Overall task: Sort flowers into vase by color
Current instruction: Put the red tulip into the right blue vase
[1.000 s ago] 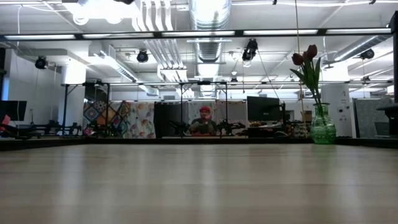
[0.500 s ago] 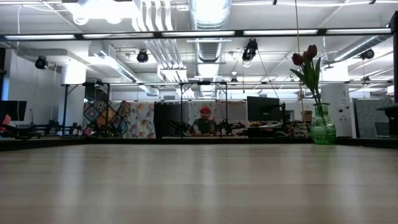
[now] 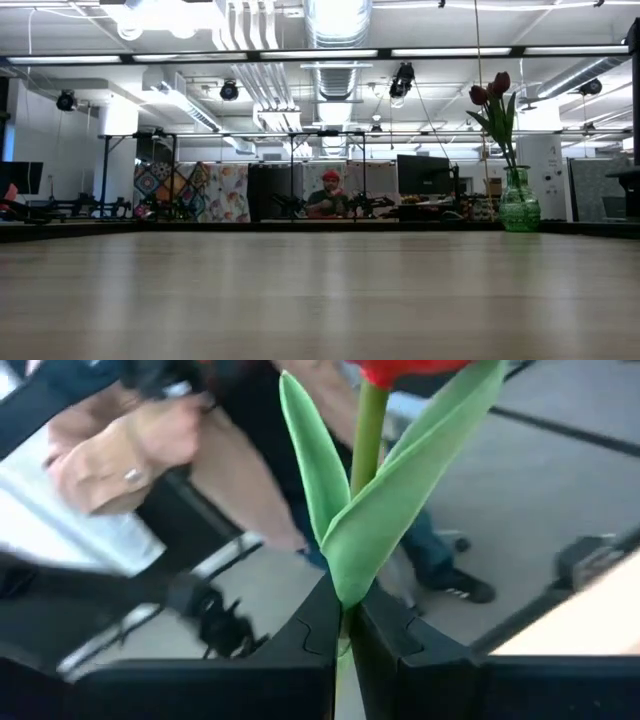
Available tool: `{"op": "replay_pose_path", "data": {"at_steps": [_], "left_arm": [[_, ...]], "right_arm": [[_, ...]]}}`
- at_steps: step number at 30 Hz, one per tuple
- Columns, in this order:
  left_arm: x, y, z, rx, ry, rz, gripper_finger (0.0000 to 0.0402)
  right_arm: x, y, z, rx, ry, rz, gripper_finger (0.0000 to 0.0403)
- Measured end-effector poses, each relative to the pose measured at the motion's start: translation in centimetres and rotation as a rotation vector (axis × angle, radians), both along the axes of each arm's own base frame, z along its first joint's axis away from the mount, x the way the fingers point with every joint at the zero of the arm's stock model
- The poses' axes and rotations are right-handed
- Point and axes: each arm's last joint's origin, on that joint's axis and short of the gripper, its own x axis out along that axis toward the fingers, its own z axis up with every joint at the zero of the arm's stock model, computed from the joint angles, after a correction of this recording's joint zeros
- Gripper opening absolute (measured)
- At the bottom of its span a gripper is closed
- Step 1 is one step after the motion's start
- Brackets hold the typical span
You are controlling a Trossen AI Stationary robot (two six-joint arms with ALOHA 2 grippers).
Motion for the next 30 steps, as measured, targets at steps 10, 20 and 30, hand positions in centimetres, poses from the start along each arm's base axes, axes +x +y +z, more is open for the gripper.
{"op": "replay_pose_path", "data": {"at_steps": [10, 20, 30], "left_arm": [[-0.1, 0.4, 0.2, -0.022, -0.011, 0.108, 0.0106], [-0.2, 0.5, 0.3, -0.033, -0.014, 0.132, 0.0107], [-1.1, 0.9, 1.0, -0.042, -0.03, 0.163, 0.0107]], "right_arm": [[-1.0, 0.0, -4.5, -0.004, 0.044, 0.184, 0.0011], [-1.6, 0.3, -5.1, -0.002, 0.05, 0.227, 0.0011], [-2.7, 1.2, -5.9, -0.076, 0.024, 0.234, 0.0011]]}}
